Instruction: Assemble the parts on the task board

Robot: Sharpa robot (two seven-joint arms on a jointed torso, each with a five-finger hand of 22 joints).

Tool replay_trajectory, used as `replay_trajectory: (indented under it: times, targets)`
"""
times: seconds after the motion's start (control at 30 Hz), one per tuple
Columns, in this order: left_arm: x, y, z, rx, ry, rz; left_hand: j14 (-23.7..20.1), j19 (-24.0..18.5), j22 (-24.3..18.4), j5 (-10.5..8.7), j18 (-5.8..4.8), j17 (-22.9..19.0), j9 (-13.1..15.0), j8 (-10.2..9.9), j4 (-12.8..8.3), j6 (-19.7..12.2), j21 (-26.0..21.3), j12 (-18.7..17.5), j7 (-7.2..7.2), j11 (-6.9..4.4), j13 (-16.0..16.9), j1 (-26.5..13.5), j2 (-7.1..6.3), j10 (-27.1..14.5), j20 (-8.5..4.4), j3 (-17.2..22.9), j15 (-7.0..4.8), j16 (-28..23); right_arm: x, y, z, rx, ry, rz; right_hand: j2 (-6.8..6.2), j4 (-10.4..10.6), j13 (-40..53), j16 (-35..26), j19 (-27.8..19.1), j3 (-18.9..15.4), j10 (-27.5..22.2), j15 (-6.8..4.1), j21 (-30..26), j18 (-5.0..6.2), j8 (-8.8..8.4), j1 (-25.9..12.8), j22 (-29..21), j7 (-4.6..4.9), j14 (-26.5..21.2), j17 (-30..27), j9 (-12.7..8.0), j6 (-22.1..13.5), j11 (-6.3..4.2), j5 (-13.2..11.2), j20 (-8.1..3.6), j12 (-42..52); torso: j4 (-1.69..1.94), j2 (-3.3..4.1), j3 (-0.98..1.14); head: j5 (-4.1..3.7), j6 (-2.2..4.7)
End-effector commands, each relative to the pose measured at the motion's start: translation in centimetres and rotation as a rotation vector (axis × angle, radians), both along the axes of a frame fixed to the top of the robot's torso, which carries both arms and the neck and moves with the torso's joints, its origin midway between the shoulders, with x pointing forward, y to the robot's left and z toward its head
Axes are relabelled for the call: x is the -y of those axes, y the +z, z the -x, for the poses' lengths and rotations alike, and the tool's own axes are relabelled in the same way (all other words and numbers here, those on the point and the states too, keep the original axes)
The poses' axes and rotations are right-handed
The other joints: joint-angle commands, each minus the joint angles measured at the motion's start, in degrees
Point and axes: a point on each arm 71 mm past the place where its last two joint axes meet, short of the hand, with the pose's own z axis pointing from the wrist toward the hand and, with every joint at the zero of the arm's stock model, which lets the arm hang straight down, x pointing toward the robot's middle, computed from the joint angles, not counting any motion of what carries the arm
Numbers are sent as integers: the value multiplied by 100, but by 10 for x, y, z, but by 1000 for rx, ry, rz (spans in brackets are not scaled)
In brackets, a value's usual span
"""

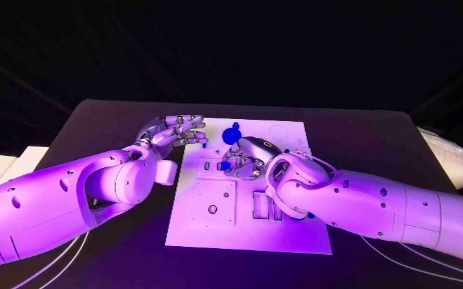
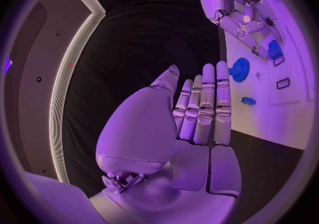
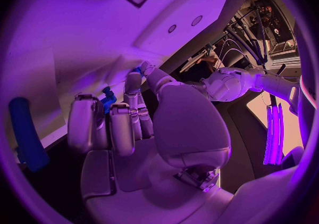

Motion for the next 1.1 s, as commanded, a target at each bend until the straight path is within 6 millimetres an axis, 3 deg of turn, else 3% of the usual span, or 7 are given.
replay_trajectory:
  times: [0.03,0.27,1.1]
  targets:
    - [2,1,0,4,-18,12,-46,-30,7,-33,73,7,9,-18,-37,1,30,-6,20,25,-8,-18,-5,13,-7,-7,14,-35,-3,4,4,51,15,24,-65,14,72,-7,-13,-66,-20,59,-23,30,-16,-26,0,1,439,752,-9,-68,-1,33,44,97,2,-6,-4,-2,3]
    - [2,1,0,3,-18,11,-46,-30,7,-33,73,7,9,-18,-37,1,30,-6,20,25,-8,-18,-5,13,-7,-7,14,-35,-7,9,5,56,14,104,-57,80,629,48,45,-241,203,62,34,10,13,-45,106,-4,460,840,4,-68,-1,56,50,793,6,-1,-7,15,0]
    - [3,0,0,0,-20,11,-46,-30,7,-33,73,7,9,-18,-37,1,30,-6,20,25,-8,-18,-5,13,-7,-7,14,-35,-24,12,1,44,-34,261,110,264,1086,80,174,-372,348,37,171,-36,118,-61,346,-45,472,884,41,154,-36,239,32,1368,3,-2,-2,43,-64]
